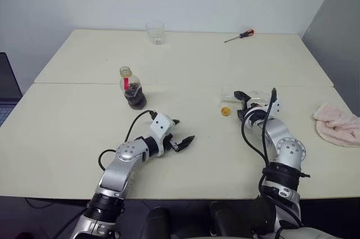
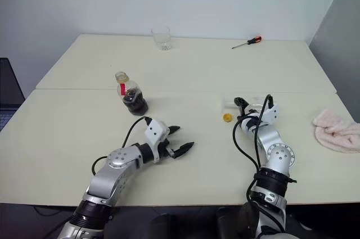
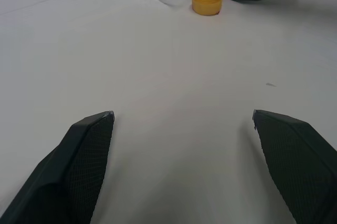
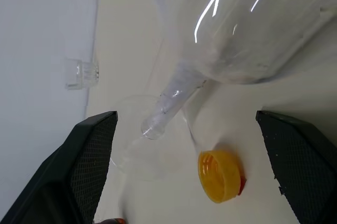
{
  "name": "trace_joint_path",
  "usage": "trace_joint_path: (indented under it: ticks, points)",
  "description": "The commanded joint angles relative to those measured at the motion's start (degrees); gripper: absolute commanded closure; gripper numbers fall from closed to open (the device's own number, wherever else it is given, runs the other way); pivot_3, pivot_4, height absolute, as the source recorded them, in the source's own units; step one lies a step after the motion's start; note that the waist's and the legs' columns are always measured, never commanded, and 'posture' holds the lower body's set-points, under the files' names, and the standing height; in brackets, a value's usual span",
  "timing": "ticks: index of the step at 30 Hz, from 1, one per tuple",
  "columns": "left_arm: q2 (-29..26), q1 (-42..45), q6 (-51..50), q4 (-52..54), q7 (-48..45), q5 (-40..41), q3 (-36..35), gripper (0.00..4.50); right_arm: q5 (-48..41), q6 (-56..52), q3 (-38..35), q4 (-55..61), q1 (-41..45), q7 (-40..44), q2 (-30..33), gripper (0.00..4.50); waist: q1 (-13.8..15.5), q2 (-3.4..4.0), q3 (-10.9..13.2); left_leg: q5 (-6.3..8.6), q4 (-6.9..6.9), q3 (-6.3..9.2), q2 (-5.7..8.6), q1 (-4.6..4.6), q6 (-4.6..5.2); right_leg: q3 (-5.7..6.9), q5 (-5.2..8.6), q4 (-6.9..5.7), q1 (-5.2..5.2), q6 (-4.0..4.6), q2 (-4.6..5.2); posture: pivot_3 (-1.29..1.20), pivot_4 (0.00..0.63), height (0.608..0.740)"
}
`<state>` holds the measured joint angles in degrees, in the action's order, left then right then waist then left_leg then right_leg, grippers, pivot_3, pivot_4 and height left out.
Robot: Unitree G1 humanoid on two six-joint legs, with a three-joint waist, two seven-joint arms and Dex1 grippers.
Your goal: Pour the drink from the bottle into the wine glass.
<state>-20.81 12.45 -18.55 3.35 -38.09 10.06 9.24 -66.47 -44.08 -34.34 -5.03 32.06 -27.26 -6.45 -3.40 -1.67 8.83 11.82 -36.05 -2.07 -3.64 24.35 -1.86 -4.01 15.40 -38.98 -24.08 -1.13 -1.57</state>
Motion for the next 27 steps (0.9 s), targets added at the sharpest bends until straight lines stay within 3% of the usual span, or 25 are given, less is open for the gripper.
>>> trace_joint_path:
  ticks: [1, 6, 19, 27]
  points:
    - [-0.29, 0.12, 0.45, 2.49, 0.34, -0.19, -0.39, 0.04, 0.14, 4.0, -0.02, -3.52, 2.82, 1.95, 0.72, 0.0, -0.04, 0.0, 0.0, 0.0, 0.0, 0.0, 0.0, 0.0, 0.0, 0.0, 0.0, 0.0, 0.0, 0.0, 0.0, 0.0, 0.15, 0.74]
    - [0.03, 0.55, 0.55, 2.37, 0.6, -0.43, 0.18, 0.04, 2.93, 12.36, -0.86, -15.38, 10.25, 5.24, 1.65, 0.0, -0.18, 0.01, 0.01, 0.0, 0.0, -0.07, 0.0, -0.03, 0.0, -0.01, 0.0, -0.01, 0.0, 0.0, -0.01, 0.0, 0.15, 0.74]
    - [-0.18, -0.39, 0.31, 3.8, 1.9, -0.57, -0.14, 0.04, 9.71, 28.1, -2.39, -32.85, 16.82, 7.13, 2.67, 0.0, 0.08, 0.0, 0.0, 0.0, 0.0, -0.08, 0.02, -0.33, 0.0, 0.0, 0.0, 0.04, 0.35, 0.01, 0.05, 0.0, 0.15, 0.74]
    - [-0.23, -0.79, 0.18, 4.25, 2.8, -0.62, -0.29, 0.0, 13.46, 33.09, -2.22, -38.44, 19.54, 7.45, 3.43, 2.64, 0.14, -0.01, -0.01, 0.0, 0.01, -0.07, 0.03, -0.52, 0.0, 0.01, 0.01, 0.1, 0.55, 0.02, 0.09, 0.0, 0.15, 0.74]
